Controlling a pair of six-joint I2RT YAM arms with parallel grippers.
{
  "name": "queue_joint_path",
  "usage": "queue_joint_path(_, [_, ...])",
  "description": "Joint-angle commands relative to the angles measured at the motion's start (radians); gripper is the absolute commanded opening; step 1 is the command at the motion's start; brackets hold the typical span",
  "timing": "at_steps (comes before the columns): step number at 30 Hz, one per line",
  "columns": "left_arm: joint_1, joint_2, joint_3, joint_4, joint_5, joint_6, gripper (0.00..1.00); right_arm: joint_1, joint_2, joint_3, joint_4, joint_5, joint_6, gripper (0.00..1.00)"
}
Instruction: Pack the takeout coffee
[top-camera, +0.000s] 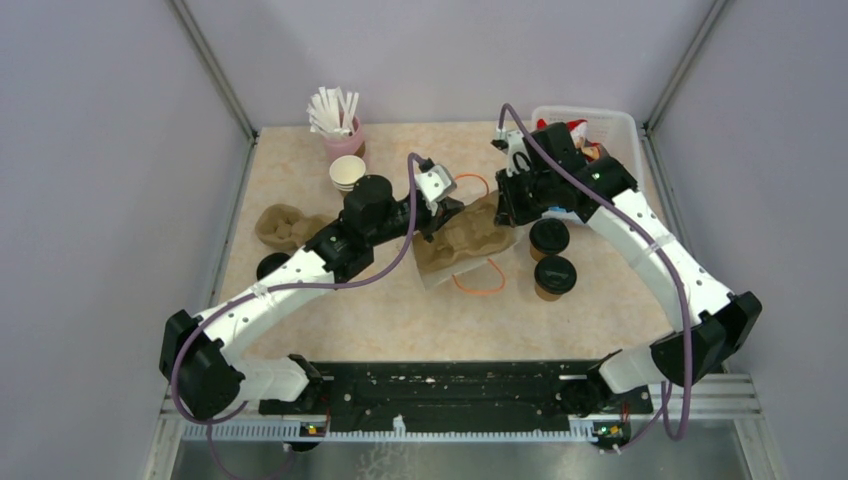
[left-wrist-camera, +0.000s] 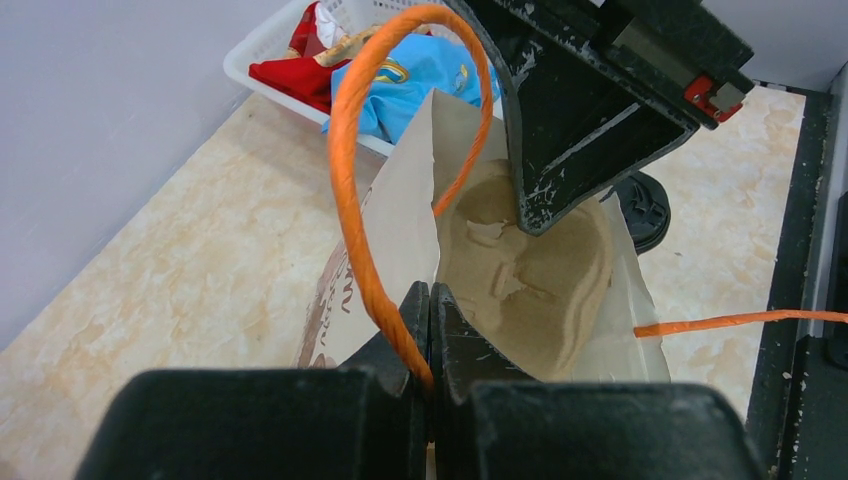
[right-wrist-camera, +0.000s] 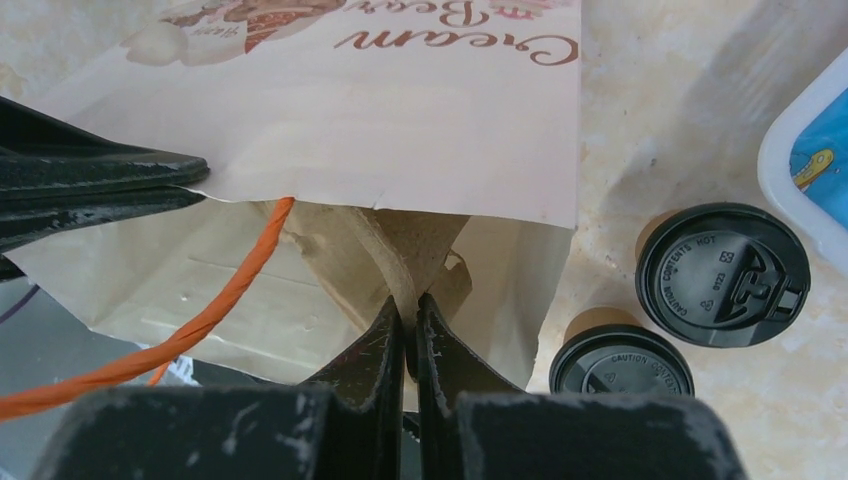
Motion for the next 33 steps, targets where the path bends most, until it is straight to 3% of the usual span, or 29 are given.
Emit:
queue_joint_path(1, [-0.001,0.001,0.0,0.052,0.01,-0.018,0.0,0.008,-0.038,-0.026,0.089,-0.03,-0.015,0.02])
queue_joint_path(20, [0.002,0.003,-0.01,0.061,0.004,-0.032,0.0,0.008,-0.041,-0.08,0.162,-0.017,-0.013,0.04])
queue_joint_path(23, [0.002,0.011,-0.013,0.066,-0.018,-0.034,0.0,0.008,-0.038,-0.138,0.239,0.011,0.044,0.22])
queue_joint_path(28, [0.019,0.028,-0.011,0.06,-0.062,-0.052,0.0,0.028,-0.081,-0.056,0.158,0.096,0.084,0.57])
queue_joint_path(33, [0.039,0.045,0.017,0.02,-0.058,-0.058,0.0,0.029,-0.078,0.112,-0.041,0.102,0.066,0.66])
